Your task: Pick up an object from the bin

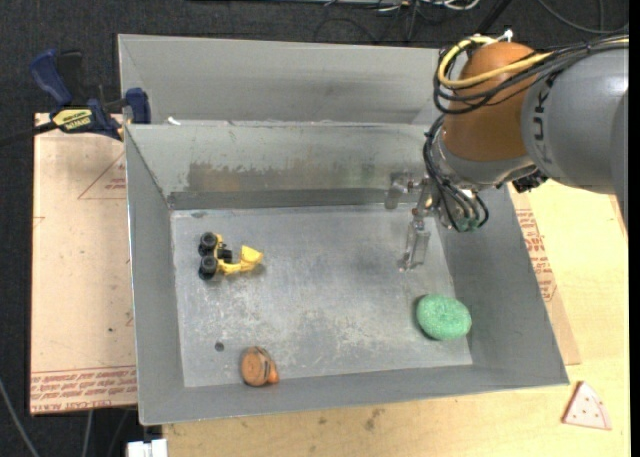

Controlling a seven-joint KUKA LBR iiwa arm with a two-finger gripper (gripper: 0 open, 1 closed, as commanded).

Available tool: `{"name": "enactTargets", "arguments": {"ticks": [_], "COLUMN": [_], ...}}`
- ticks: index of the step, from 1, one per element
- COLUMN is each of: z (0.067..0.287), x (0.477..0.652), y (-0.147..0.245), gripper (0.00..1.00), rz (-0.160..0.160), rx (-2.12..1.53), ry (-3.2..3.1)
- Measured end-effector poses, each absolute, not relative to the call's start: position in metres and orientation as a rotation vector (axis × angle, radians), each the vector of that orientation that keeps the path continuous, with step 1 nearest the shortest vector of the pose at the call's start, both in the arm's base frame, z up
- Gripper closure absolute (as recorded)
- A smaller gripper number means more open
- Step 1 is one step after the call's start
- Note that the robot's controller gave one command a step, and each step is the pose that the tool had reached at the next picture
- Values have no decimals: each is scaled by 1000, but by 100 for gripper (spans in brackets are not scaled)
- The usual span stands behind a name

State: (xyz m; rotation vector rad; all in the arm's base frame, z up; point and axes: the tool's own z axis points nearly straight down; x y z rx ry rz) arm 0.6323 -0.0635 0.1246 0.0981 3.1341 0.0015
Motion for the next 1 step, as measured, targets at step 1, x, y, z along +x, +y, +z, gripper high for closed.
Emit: {"name": "enactTargets", "arguments": {"ticks": [1], "z": [99], "x": [619], "y": [-52], "gripper": [0], "rz": [3], "rx": [98], "ry": [3146]}}
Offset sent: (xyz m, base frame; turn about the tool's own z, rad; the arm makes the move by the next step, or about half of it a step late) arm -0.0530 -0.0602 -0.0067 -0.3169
